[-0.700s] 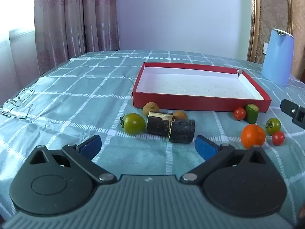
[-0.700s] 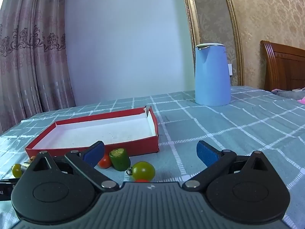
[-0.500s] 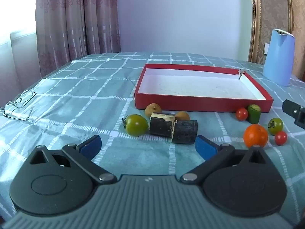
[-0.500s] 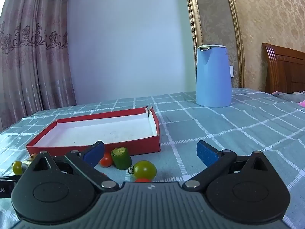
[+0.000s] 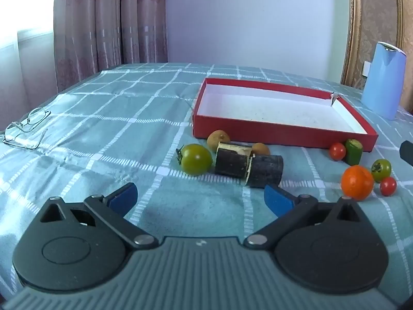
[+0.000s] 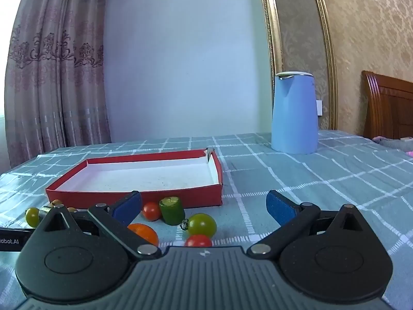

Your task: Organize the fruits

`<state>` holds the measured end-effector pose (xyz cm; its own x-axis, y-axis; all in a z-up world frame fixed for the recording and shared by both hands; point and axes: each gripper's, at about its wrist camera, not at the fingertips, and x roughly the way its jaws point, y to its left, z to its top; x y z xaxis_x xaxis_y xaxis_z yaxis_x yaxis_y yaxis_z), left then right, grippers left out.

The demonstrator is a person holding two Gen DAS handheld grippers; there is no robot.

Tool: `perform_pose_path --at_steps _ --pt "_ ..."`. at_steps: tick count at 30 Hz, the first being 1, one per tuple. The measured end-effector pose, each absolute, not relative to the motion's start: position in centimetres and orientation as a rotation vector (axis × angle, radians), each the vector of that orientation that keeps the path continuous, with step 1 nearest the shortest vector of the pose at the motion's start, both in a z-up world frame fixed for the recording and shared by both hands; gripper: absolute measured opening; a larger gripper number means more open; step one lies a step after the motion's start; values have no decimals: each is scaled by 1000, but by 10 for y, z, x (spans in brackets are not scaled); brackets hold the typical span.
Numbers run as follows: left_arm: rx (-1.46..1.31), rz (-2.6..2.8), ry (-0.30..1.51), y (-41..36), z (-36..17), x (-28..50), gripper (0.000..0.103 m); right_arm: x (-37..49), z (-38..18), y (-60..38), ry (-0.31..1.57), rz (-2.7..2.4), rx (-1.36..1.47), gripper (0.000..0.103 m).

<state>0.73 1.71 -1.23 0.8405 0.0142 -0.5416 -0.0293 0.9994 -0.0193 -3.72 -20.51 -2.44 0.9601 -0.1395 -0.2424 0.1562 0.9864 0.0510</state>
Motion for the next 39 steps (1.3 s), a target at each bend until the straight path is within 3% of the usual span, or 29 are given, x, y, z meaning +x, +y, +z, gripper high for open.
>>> perform_pose_path --at_steps 39 --pt "-12 -32 524 19 -24 7 103 -38 -29 -202 258 -77 64 103"
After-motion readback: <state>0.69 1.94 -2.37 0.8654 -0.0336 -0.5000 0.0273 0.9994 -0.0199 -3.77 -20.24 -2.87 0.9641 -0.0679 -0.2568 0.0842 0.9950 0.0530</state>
